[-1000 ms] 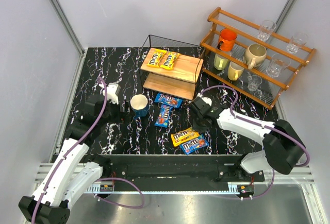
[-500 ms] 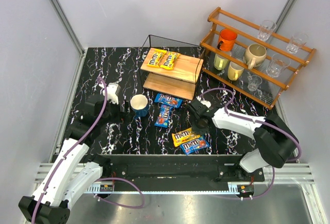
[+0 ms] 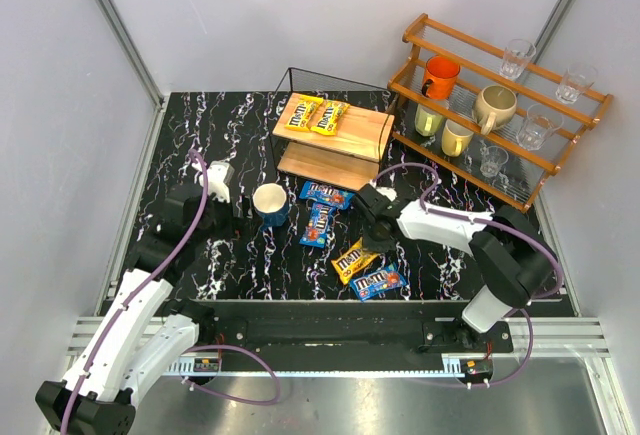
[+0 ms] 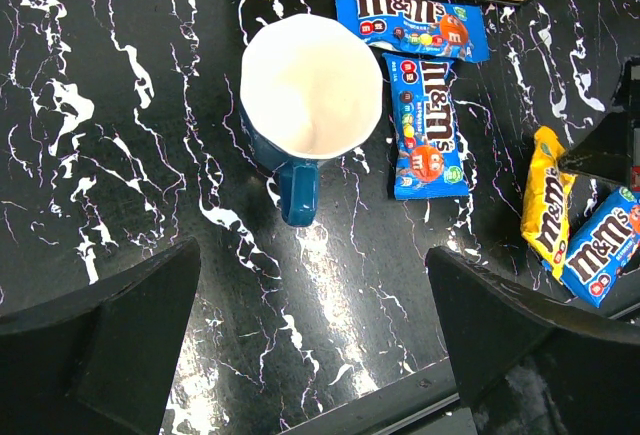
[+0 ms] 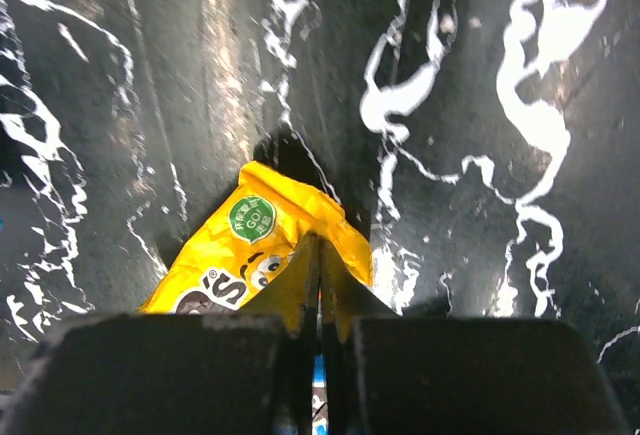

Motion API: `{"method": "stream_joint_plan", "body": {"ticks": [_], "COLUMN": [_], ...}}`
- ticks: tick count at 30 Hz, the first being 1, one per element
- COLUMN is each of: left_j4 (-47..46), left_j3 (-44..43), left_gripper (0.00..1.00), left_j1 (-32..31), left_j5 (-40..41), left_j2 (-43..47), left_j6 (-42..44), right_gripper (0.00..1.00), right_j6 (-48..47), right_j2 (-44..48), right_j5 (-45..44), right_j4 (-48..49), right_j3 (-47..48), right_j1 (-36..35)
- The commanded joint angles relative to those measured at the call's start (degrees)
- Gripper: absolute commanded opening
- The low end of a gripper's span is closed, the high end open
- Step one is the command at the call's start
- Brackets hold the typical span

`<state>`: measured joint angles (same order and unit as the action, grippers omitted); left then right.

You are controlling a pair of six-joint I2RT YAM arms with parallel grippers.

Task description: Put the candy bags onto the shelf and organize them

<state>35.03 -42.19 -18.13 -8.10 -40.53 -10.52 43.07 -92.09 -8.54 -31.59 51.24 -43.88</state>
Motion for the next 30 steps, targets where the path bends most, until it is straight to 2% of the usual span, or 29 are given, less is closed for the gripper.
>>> {"method": "stream_joint_plan", "body": {"ticks": [1, 9, 14, 18, 22, 25, 27, 28, 30], "left_j4": [-1.6, -1.6, -1.5, -1.5, -1.5, -1.5, -1.6, -1.5, -1.5], "left_j3": [-0.5, -0.6, -0.5, -0.5, -0.5, -0.6, -0.6, -0.5, -0.6], "left_gripper": [0.99, 0.99, 0.99, 0.99, 0.99, 0.99, 0.99, 0.99, 0.99], "left_j1": [-0.4, -0.5, -0.6, -0.6, -0.7, -0.7, -0.8, -0.7, -0.8], "left_j5": [1.4, 1.5, 1.7, 1.8, 1.6, 1.4, 1.3, 1.4, 1.4], "left_j2": [1.1, 0.7, 0.8, 1.0, 0.7, 0.4, 0.3, 0.5, 0.4], "left_j6": [-0.5, -0.5, -0.5, -0.5, -0.5, -0.5, -0.5, -0.5, -0.5], "right_gripper": [0.0, 0.0, 0.0, 0.0, 0.01, 0.07, 0.14, 0.31, 0.38], "right_j6": [-5.9, -16.8, -22.3, -22.6, -19.7, -16.8, -13.5, -12.4, -7.9], "right_j2": [-2.0, -1.9, -3.3, -3.2, 1.2, 5.3, 8.7, 9.8, 13.4], "right_j5": [-3.3, -2.4, 1.1, 2.8, 2.6, 1.7, 0.7, 0.6, 0.7], "right_j4": [3.6, 8.6, 11.3, 11.7, 11.9, 11.3, 10.6, 10.4, 10.8], "right_j3": [3.7, 7.0, 9.6, 10.5, 8.0, 5.0, 2.3, 1.3, -2.1], "right_j1": [-0.3, -0.3, -0.2, -0.3, -0.2, -0.3, -0.3, -0.3, -0.3]}}
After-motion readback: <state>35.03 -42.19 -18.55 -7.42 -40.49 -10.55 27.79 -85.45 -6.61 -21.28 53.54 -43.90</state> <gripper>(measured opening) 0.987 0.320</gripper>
